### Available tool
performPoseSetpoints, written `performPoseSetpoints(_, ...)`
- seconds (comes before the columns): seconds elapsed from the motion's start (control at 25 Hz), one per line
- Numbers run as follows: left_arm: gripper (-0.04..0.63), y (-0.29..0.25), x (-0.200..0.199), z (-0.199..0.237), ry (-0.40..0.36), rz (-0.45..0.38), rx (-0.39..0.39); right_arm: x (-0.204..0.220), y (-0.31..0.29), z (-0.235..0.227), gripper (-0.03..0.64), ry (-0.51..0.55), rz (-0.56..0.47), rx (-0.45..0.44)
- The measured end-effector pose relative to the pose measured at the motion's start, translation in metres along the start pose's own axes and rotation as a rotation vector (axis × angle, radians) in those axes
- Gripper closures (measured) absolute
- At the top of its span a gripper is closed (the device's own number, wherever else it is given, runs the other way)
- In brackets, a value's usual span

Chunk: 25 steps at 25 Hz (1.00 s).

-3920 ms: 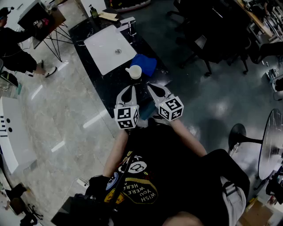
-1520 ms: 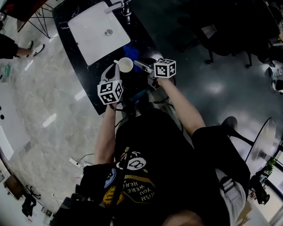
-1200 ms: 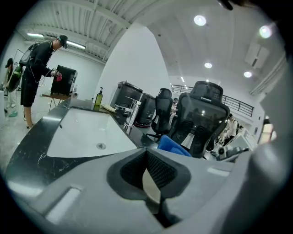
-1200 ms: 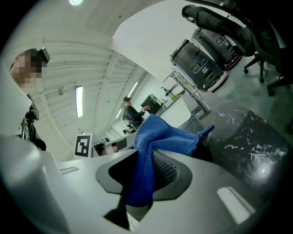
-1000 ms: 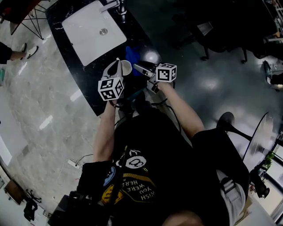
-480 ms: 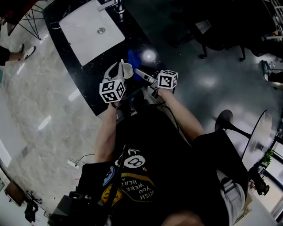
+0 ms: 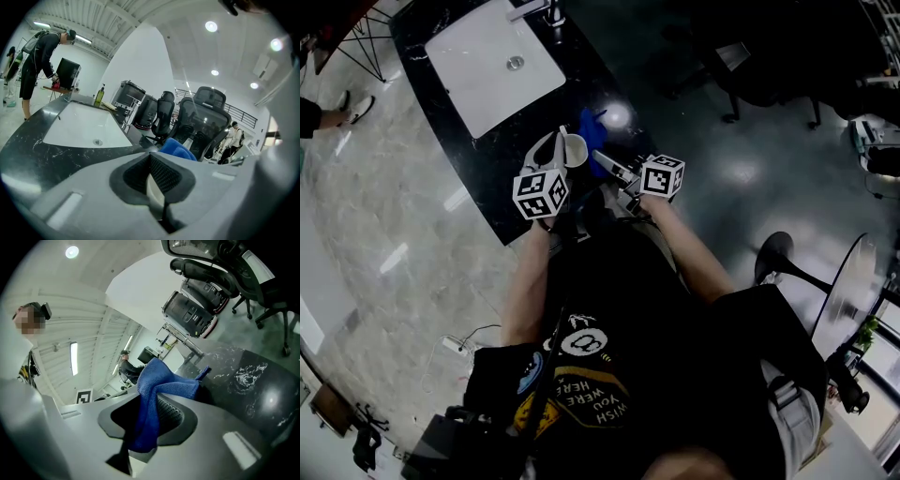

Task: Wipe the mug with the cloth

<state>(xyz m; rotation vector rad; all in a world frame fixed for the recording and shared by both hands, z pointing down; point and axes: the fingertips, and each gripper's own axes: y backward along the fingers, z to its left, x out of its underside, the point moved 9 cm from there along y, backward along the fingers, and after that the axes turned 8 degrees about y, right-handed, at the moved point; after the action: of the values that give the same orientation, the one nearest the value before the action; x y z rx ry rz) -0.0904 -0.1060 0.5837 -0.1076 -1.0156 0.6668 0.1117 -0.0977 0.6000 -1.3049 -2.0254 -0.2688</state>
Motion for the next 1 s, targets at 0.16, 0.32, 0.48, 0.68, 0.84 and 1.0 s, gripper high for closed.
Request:
performPoseSetpoints(0.16,0.592,0.002,0.0,0.0,-0.006,0.006,0.008,-0.016,-0.015,-0.007,0.512,0.041,-0.015,0.015)
performPoseSetpoints(0.32,0.591,0.006,-0.001,0.001,-0.021,0.016,-0.011,-0.048,-0.022,-0.016,0.512,0.244,0.027,0.144)
performPoseSetpoints(0.48,0.591,0.015,-0.001,0.007,-0.018,0.005,-0.045,-0.051,-0.037,-0.027,0.506,0.722,0.365,0.359)
performPoseSetpoints(0.68,0.591,0.03,-0.001,0.013,-0.004,-0.006,-0.057,-0.016,-0.032,-0.021,0.35,0.845,0.491,0.322)
performPoseSetpoints(0.84,0.591,0.046,-0.008,0.009,-0.024,-0.025,-0.059,-0.016,0.0,0.016,0.429,0.706,0.233,0.317)
performPoseSetpoints(1.0,0.591,0.058,-0.019,-0.015,-0.117,-0.044,-0.054,-0.027,0.015,0.053,0.565,0.63,0.04,0.368)
